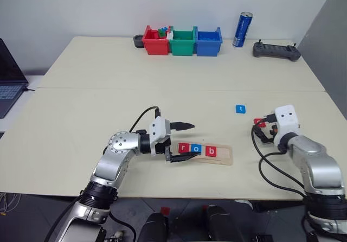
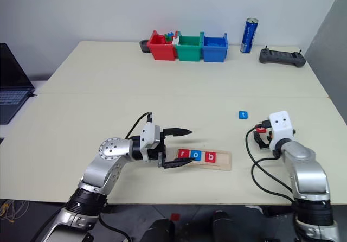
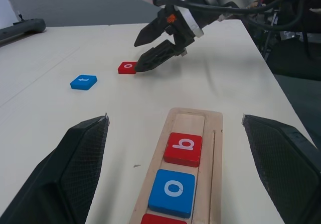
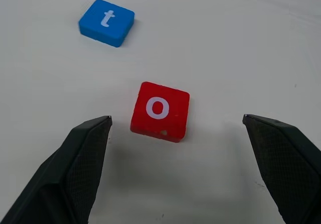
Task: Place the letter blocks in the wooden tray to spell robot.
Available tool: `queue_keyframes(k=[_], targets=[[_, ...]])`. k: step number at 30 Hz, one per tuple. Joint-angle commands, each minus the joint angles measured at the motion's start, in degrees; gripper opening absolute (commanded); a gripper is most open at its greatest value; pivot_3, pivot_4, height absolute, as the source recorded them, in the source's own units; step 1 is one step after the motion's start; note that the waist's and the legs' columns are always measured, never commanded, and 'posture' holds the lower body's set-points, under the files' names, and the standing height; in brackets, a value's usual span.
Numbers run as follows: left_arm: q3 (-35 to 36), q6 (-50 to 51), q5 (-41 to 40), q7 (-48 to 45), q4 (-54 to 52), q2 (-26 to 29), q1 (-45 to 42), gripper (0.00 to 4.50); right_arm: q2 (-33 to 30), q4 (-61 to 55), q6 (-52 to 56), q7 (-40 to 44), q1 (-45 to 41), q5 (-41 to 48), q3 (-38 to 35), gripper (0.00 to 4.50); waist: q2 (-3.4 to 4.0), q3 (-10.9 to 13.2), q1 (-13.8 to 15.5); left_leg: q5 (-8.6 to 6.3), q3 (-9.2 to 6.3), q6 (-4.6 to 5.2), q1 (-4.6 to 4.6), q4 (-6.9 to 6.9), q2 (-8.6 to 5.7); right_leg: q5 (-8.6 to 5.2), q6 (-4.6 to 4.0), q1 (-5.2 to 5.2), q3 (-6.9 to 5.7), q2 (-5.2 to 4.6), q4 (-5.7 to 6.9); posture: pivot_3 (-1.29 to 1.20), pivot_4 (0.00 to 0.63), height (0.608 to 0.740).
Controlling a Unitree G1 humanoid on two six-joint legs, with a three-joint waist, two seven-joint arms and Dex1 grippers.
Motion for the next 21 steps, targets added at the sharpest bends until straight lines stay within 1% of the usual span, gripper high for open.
queue_keyframes(k=[1,5,9,12,15,16,18,21], targets=[[0.5,0.1,-1.0,-0.1,-2.0,0.5,0.5,4.50,2.5,2.2,0.8,-3.2,-3.1,0.7,-2.3,4.45,0.02,0.0,0.0,0.00,-0.01,0.00,-0.01,0.00,-0.01,-0.01,-0.01,0.00,0.00,0.00,0.01,0.00,0.150,0.740],[0.6,0.2,-0.9,-0.1,-2.6,1.3,1.2,4.50,5.0,5.4,2.9,-6.1,-6.0,1.0,-4.1,4.45,0.03,0.0,0.0,0.00,-0.03,0.00,0.00,0.01,-0.01,-0.01,-0.01,0.00,0.00,0.00,0.02,0.00,0.150,0.740],[1.0,0.5,-1.0,0.3,-2.9,1.8,1.4,4.50,4.7,8.7,3.4,-7.7,-7.7,0.1,-4.6,4.45,0.04,0.0,0.0,0.00,-0.02,0.00,-0.01,0.01,-0.03,-0.01,-0.01,0.00,0.00,-0.01,0.02,0.00,0.150,0.740],[1.1,0.7,-1.1,0.4,-3.3,2.1,1.7,4.50,5.2,9.0,5.9,-8.1,-8.3,1.0,-5.3,4.45,0.04,0.0,0.0,0.00,-0.03,0.00,0.00,0.01,-0.02,-0.01,-0.01,0.00,-0.01,0.00,0.03,0.00,0.150,0.740],[1.3,0.9,-1.2,0.6,-3.9,2.6,2.2,4.50,6.7,6.8,9.7,-8.8,-8.4,2.1,-6.3,4.45,0.05,0.0,0.0,0.00,-0.03,0.00,0.00,0.01,-0.02,-0.01,-0.01,0.00,-0.01,0.00,0.03,0.00,0.150,0.740],[1.3,0.9,-1.2,0.5,-4.1,2.7,2.4,4.50,7.2,6.1,10.9,-9.4,-8.5,2.3,-6.7,4.29,0.05,0.0,0.1,0.00,-0.04,0.00,-0.01,0.01,-0.02,-0.01,-0.02,0.00,-0.02,0.00,0.04,0.00,0.150,0.740],[1.3,1.1,-1.3,0.5,-4.3,2.8,2.5,4.50,8.4,4.0,13.1,-10.5,-8.5,2.7,-7.4,3.84,0.05,0.0,0.0,0.00,-0.05,0.00,-0.01,-0.01,-0.01,-0.01,-0.02,0.00,-0.03,0.00,0.03,0.00,0.150,0.740],[1.3,1.3,-1.3,0.4,-4.4,3.0,2.5,4.50,11.3,-0.1,16.9,-12.4,-8.3,3.3,-8.1,2.80,0.05,0.0,0.1,0.00,-0.06,0.00,-0.01,-0.01,-0.01,-0.02,-0.02,0.00,-0.03,0.00,0.04,0.00,0.150,0.740]])
